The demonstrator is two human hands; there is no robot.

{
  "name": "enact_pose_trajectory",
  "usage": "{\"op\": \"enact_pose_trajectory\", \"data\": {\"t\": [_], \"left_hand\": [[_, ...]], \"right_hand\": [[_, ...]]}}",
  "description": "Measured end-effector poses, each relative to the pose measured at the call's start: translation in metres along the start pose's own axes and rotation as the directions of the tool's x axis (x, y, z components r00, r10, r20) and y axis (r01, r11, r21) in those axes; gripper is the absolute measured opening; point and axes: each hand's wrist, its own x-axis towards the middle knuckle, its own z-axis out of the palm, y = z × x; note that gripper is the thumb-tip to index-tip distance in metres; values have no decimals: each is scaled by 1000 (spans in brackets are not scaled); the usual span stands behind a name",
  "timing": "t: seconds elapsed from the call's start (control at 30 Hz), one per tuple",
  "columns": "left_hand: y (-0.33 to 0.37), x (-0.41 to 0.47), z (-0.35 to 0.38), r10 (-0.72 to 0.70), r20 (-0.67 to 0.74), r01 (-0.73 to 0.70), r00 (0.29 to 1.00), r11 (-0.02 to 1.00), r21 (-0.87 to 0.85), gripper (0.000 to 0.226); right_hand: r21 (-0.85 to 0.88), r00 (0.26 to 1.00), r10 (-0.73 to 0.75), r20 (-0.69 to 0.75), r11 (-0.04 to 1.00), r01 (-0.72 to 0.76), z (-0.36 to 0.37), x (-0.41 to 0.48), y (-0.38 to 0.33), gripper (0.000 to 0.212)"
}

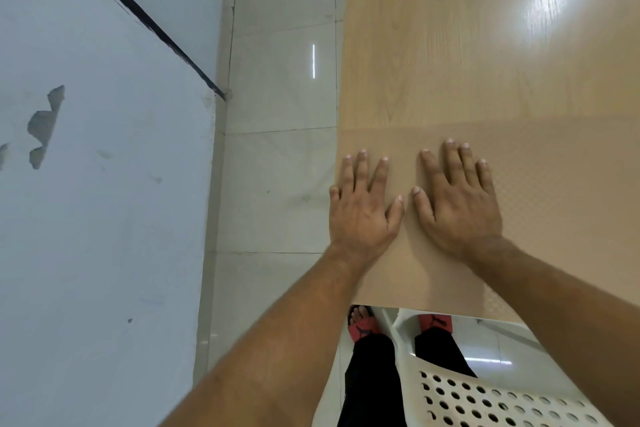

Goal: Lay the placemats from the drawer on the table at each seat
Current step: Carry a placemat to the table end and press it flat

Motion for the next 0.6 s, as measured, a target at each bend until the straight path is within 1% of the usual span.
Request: {"op": "enact_pose_trajectory", "data": {"t": [0.17,0.3,0.4,0.6], "left_hand": [[0,1,-3,-8,28,8,1000,1000,5,69],[3,8,-5,-11,22,12,1000,999,-45,66],[10,10,-6,-36,4,36,999,999,-6,67],[30,22,-6,-5,96,9,995,999,-38,68]], "right_hand": [[5,1000,2,7,1000,-2,-2,1,-1,69],[12,1000,21,1,1000,-21,-2,2,-4,68],[5,1000,20,4,1000,-21,-1,1,-4,68],[16,1000,19,1,1000,-19,0,2,-3,66]]}}
